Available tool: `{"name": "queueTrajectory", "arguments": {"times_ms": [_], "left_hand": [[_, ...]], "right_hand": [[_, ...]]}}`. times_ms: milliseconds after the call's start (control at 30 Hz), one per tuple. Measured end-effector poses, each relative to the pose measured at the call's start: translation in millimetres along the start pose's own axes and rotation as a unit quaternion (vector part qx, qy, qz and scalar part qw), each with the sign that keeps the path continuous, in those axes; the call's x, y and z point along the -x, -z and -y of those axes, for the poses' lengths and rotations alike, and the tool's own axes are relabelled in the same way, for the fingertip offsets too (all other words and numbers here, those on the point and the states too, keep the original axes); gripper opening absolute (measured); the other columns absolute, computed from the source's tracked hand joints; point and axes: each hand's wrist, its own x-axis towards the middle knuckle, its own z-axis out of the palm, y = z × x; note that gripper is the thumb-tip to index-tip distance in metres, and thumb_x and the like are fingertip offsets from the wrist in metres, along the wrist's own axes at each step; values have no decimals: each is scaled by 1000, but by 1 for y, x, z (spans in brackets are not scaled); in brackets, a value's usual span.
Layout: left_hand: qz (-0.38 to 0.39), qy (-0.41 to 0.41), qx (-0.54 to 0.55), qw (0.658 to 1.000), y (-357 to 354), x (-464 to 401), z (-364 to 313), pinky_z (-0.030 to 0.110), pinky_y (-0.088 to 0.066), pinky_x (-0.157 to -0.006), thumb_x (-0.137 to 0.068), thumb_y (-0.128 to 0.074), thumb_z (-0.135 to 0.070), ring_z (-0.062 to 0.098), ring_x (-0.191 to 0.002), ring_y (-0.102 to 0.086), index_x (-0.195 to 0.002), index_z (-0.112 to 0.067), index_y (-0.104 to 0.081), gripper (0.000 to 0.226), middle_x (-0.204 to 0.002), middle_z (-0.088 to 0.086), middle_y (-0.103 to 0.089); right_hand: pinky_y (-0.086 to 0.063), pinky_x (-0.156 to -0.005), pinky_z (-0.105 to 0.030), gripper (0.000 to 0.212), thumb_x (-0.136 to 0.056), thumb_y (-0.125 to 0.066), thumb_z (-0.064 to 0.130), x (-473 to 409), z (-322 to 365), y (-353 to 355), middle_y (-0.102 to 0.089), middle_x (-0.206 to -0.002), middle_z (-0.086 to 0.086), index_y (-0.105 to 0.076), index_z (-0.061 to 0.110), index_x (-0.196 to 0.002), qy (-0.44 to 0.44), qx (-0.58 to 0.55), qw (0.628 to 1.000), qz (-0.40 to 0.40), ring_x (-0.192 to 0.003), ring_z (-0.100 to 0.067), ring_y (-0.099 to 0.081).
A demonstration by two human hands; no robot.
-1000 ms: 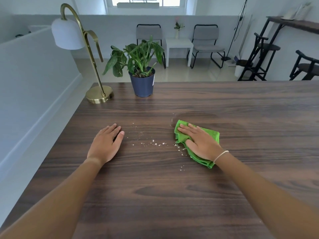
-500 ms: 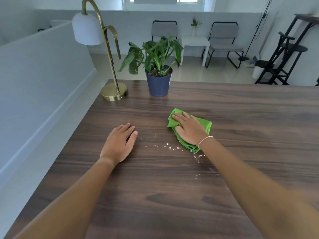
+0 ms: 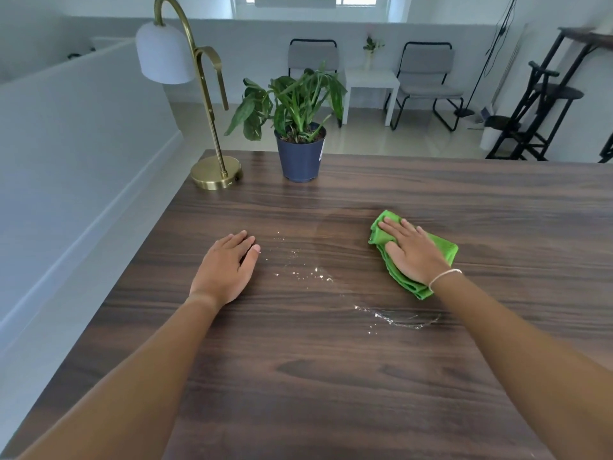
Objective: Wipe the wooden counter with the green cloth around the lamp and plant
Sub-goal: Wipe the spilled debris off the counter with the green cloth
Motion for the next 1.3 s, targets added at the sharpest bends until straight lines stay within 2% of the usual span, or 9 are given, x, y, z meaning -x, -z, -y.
{"name": "queueTrajectory", "arguments": {"times_ms": [100, 233, 433, 567, 700, 800, 1067, 1200, 1300], "left_hand": [[0, 0, 0, 1000, 1, 0, 0, 31, -11, -120, -97, -31, -39, 15, -144, -21, -138, -15, -43, 49, -152, 1, -34], [6, 1, 16, 1000, 1, 0, 0, 30, -10, -120, -98, -29, -37, 14, -144, -21, -138, -15, -42, 48, -152, 0, -33], [-4, 23, 113, 993, 9, 5, 2, 25, -13, -117, -98, -30, -35, 12, -142, -25, -135, -13, -47, 46, -150, -1, -38], [13, 7, 73, 997, 26, 12, 14, 28, -9, -117, -98, -33, -34, 12, -144, -19, -139, -15, -43, 46, -153, -2, -31], [3, 28, 1, 1000, 43, 19, 44, 33, -10, -119, -98, -35, -33, 17, -145, -18, -141, -16, -39, 47, -154, 1, -28], [16, 37, -56, 998, 44, 24, 60, 34, -8, -119, -98, -31, -33, 19, -146, -16, -143, -18, -33, 47, -156, 0, -24], [5, 31, -69, 997, 40, 23, 64, 34, -8, -120, -99, -25, -33, 16, -146, -16, -144, -21, -32, 46, -156, -4, -24], [12, 35, -64, 997, 41, 25, 61, 33, -6, -120, -99, -23, -34, 16, -146, -14, -144, -21, -30, 47, -156, -4, -22], [14, 35, -70, 997, 42, 25, 60, 33, -5, -119, -99, -24, -34, 16, -146, -13, -145, -20, -29, 48, -157, -3, -21]], "right_hand": [[-1, -118, -36, 54, -98, -23, 34, -29, 37, -10, -11, -160, 5, -18, 23, -150, -9, 9, 1000, 2, -148, -19, -5], [-1, -119, -36, 52, -99, -25, 30, -46, 100, -28, -12, -160, 6, -18, 23, -150, 78, 3, 997, 14, -148, -19, -5], [3, -117, -25, 70, -82, -11, 42, 1, 100, -31, -16, -158, 11, -23, 25, -148, 208, -7, 977, 42, -147, -12, -7], [3, -114, -22, 82, -71, -5, 51, 11, 68, -17, -21, -156, 12, -29, 27, -146, 178, -29, 983, 32, -147, -10, -11], [-1, -118, -32, 58, -92, -19, 39, -27, 69, -18, -17, -158, 8, -25, 25, -148, 95, -12, 995, 26, -148, -17, -9], [-2, -119, -36, 51, -99, -23, 30, -58, 99, -24, -14, -159, 6, -21, 24, -149, 71, 6, 997, 20, -148, -19, -7], [0, -119, -33, 51, -99, -26, 28, -46, 186, -50, -12, -160, 7, -19, 24, -150, 217, 6, 975, 50, -148, -16, -4], [6, -116, -23, 64, -87, -14, 45, -4, 165, -47, -14, -158, 12, -21, 28, -149, 284, 5, 956, 68, -147, -9, -4], [8, -113, -22, 78, -74, -6, 51, 12, 128, -37, -14, -157, 15, -22, 30, -148, 269, 9, 961, 64, -146, -7, -4]]}}
